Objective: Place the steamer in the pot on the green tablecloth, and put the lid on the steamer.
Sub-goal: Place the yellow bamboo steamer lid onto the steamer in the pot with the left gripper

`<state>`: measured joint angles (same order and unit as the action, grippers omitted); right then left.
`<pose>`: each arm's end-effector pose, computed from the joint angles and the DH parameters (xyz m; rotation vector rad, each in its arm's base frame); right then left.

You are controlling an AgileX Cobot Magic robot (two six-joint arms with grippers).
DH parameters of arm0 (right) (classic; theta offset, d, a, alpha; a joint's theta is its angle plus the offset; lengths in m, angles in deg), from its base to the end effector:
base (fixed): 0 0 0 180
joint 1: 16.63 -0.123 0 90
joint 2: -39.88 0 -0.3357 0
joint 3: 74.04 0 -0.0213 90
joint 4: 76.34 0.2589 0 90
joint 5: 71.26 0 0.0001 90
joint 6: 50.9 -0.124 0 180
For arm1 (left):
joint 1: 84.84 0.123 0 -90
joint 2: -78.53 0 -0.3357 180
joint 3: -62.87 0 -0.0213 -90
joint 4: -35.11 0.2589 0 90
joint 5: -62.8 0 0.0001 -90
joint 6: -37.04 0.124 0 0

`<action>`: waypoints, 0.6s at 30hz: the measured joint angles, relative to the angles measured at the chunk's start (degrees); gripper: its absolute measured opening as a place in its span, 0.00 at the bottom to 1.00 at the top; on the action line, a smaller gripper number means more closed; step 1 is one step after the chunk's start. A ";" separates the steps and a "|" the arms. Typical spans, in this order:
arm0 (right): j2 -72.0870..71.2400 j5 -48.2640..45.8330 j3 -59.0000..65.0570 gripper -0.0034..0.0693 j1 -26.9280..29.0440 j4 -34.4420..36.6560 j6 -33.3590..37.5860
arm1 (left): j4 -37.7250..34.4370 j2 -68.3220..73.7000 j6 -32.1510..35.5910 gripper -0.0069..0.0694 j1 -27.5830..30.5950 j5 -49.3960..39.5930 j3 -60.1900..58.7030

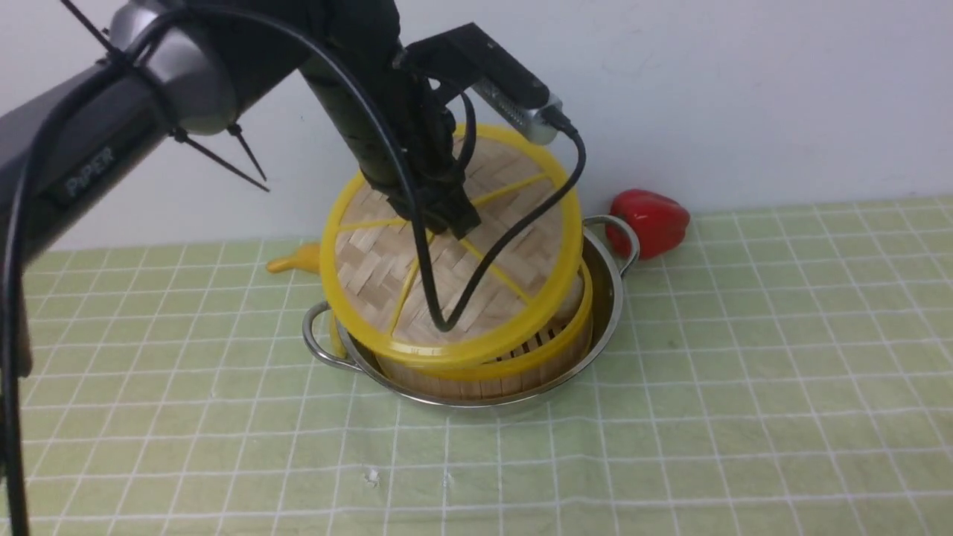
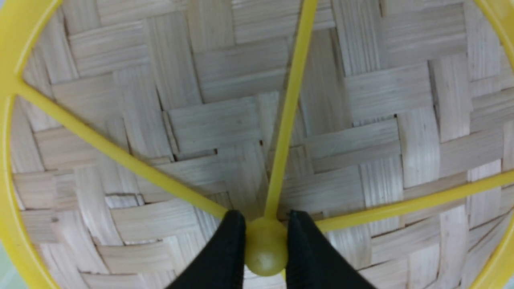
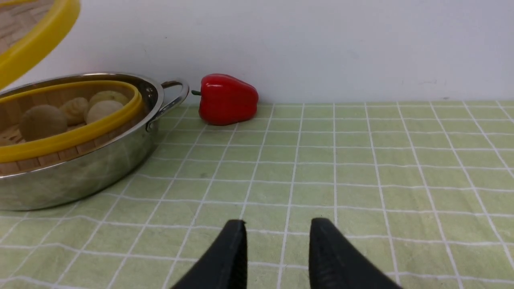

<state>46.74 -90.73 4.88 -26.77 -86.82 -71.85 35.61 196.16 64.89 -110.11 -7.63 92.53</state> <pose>0.0435 0.0001 0.1714 0.0575 1.8351 0.2045 0.4157 -0.1951 0.3356 1.2379 2.4722 0.0240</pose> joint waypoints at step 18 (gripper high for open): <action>0.00 0.00 0.00 0.38 0.00 0.00 0.00 | 1.23 4.73 5.74 0.25 0.00 5.99 -1.59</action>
<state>46.74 -90.73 4.88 -26.77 -86.82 -71.85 36.85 200.89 70.63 -110.11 -1.65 90.95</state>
